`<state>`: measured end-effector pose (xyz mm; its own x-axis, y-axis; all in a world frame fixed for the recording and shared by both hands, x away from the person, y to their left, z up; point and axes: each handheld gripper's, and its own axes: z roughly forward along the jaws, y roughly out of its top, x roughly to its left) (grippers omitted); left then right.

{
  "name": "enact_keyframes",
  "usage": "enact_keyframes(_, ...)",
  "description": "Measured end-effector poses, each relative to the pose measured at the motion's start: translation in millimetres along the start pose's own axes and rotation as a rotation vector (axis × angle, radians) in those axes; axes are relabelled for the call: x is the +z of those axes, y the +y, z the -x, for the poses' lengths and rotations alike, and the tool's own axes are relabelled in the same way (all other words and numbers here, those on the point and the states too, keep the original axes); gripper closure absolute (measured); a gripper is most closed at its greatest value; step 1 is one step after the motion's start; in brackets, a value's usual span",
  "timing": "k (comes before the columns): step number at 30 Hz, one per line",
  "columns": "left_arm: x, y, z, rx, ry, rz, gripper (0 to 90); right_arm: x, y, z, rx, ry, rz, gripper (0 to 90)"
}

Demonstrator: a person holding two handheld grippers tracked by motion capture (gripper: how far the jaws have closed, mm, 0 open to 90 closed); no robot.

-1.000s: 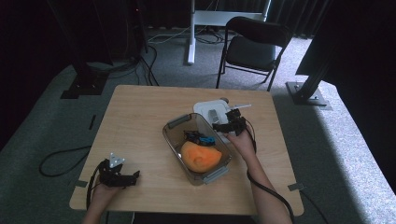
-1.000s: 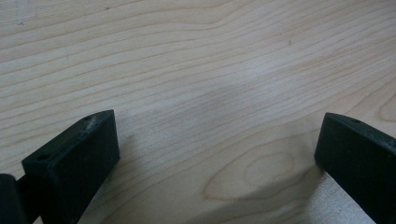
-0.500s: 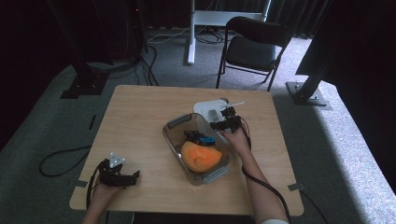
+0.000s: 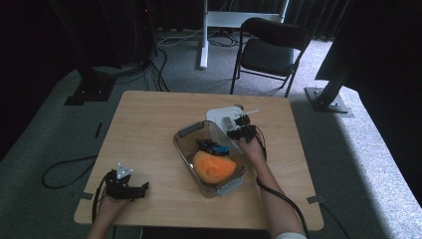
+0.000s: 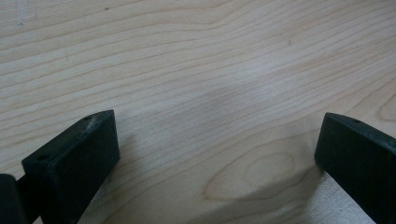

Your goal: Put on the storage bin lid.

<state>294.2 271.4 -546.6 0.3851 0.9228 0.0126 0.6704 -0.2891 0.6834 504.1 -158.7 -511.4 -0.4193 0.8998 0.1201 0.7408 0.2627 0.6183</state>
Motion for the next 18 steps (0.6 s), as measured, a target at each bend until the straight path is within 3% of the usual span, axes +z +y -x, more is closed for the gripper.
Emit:
enact_keyframes(5,0.0,0.0,0.0,0.000,0.000,0.000,0.2,-1.1,-0.8,-0.4,-0.022,0.025,-0.006,66.6)
enact_keyframes(9,0.0,0.0,0.0,0.000,0.000,0.000,0.3,-2.5,-1.7,-1.9,-0.043,0.024,-0.011,67.1)
enact_keyframes(18,0.0,0.0,0.0,0.000,0.000,0.000,0.2,-9.6,-5.5,4.4,-0.025,0.008,0.009,67.6)
